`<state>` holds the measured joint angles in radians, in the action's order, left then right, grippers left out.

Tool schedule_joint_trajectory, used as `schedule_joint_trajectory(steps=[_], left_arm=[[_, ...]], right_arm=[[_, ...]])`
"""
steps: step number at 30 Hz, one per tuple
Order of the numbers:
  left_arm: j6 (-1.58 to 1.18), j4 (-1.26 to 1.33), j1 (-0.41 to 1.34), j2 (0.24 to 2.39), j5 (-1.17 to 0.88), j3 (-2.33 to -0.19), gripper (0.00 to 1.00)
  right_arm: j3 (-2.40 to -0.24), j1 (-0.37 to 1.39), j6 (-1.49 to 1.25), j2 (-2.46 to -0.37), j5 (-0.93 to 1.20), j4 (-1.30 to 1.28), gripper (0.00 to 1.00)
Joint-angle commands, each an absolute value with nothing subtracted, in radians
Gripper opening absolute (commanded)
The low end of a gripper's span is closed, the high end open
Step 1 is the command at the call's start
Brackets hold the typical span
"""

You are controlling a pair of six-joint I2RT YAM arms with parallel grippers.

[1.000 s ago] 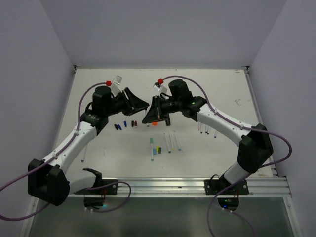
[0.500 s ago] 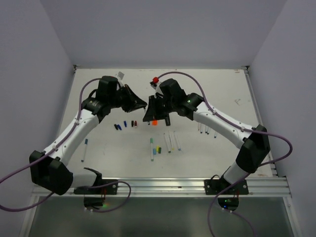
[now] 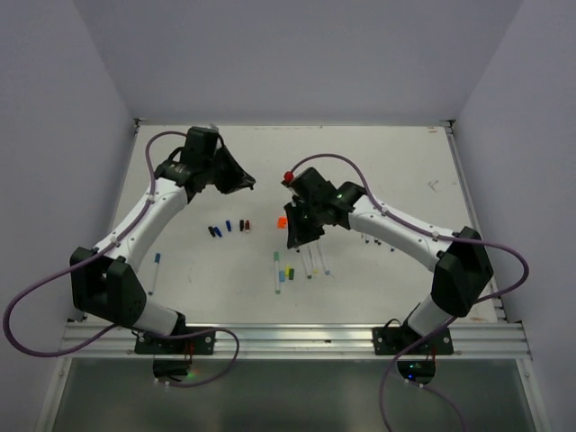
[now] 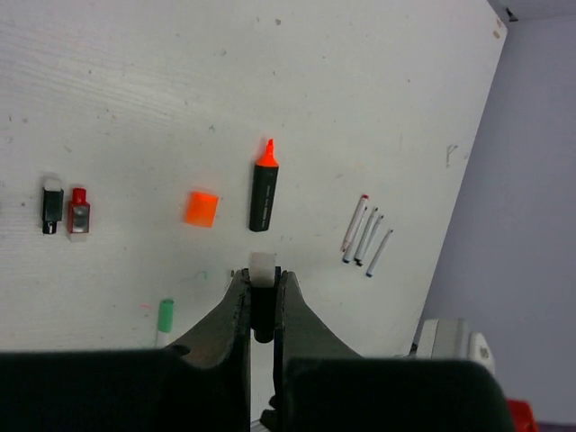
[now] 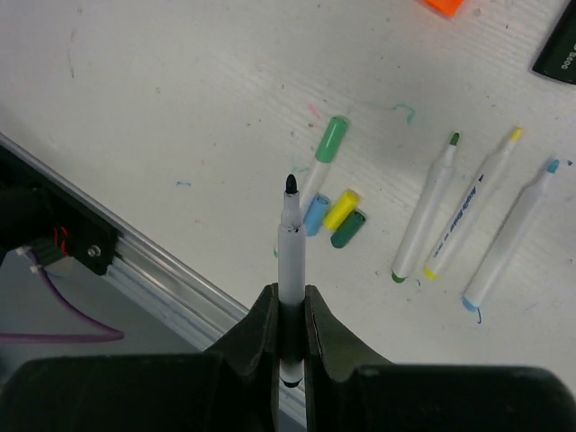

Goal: Open the pen caps

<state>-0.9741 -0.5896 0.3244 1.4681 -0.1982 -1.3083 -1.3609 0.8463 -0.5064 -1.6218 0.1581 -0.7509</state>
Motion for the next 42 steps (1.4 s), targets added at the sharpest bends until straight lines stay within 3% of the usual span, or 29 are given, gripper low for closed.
schedule_joint_trajectory(steps=[1,6,14,32,38,42], left_arm=[[-0.818,-0.605,0.314,1.494,-0.216,-1.289,0.00],[-0.707,-0.508,0.328,1.483,-0.281,-1.154,0.00],[-0.646,-0.479,0.406,1.627,-0.321,-1.196,0.00],[-0.531,-0.604,0.460,1.942,-0.094,-1.333,0.00],[-0.526,-0.637,0.459,1.944,-0.029,-1.307,0.01],[-0.528,-0.666,0.459,1.950,-0.005,-1.307,0.03]], right_arm=[[-1.315,0.724,-0.526,-1.568,0.214,-0.750,0.00],[-1.282,0.540,-0.503,-1.589,0.224,-0.765,0.00],[-1.328,0.477,-0.476,-1.710,0.164,-0.805,0.00],[-1.347,0.353,-0.417,-1.890,0.011,-0.792,0.00],[-1.336,0.338,-0.387,-1.911,-0.064,-0.798,0.04],[-1.324,0.336,-0.373,-1.917,-0.078,-0.796,0.15]])
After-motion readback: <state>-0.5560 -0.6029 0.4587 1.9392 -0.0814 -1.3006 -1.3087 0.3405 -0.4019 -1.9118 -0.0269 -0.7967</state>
